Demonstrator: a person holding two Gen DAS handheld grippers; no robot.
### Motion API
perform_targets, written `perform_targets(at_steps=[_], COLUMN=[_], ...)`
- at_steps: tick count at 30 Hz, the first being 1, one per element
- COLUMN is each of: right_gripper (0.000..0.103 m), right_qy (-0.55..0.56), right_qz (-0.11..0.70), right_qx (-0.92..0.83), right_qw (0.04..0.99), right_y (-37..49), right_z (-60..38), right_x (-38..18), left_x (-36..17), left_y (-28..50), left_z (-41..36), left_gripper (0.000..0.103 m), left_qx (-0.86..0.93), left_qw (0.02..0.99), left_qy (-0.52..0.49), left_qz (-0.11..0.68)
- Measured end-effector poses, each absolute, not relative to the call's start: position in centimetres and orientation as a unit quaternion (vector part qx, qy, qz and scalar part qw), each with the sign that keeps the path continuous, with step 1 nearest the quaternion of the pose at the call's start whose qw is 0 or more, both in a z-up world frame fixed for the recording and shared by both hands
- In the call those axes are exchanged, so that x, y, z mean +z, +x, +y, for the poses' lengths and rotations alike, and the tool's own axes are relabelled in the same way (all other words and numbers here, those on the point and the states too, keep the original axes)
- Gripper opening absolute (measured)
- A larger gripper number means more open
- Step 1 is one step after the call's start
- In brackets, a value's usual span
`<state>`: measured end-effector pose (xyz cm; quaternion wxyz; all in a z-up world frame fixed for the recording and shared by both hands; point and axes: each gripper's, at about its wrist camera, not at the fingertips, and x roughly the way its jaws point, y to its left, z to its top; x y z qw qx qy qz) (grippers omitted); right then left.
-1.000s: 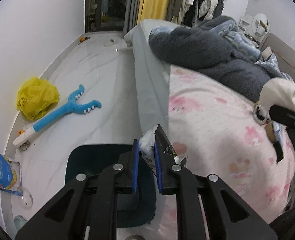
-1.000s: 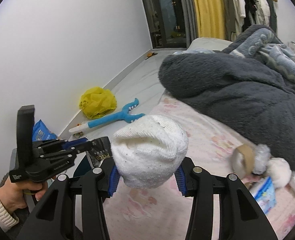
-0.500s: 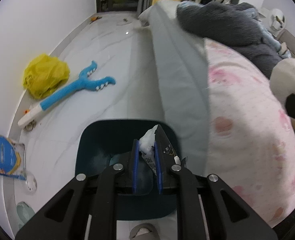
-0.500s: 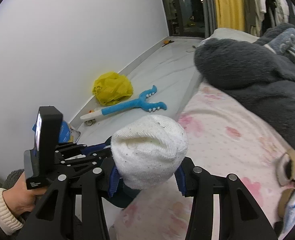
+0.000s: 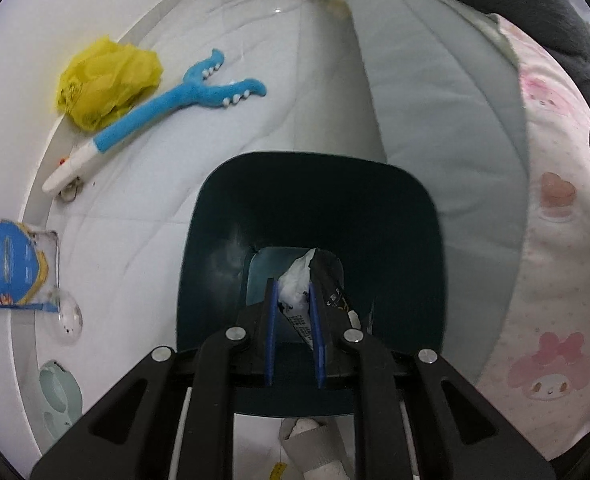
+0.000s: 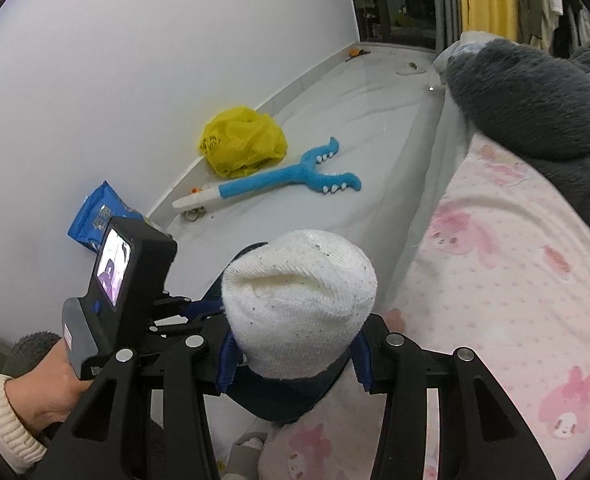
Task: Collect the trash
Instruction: 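Open the left gripper to drop the wrapper into the bin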
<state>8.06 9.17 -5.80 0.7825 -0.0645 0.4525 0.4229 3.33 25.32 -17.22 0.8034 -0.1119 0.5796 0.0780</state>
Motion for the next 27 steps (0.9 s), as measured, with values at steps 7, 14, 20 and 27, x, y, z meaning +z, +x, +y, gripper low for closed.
perform_targets(at_steps=[7, 14, 20, 27], right_gripper=[0.047, 0.047, 0.047, 0.047], right_qy=[-0.078, -0.090, -0.106, -0.115], right_qz=[0.470, 0.491, 0.516, 0.539], right_qx=[0.417, 0.410, 0.404, 0.394], right_qw=[0.774, 0.763, 0.748, 0.735], right_y=[8.4, 8.5, 8.2, 7.9], right_z=[11.3, 13.5, 15.6, 17.1], right_x=[-7.5, -9.6, -12.1, -14.3], left_x=[-16.1, -13.3, -11.3, -8.9], left_y=[2.5, 1.5, 0.4, -0.7], left_z=[27.4, 29.0, 30.2, 31.1], left_gripper=[0.055, 0.067, 0.073, 0.076], left_qx=[0.079, 0.076, 0.074, 0.072], left_qw=[0.814, 0.846, 0.867, 0.886], left_qy=[-0.145, -0.148, -0.151, -0.155], left_qz=[0.557, 0.506, 0.470, 0.431])
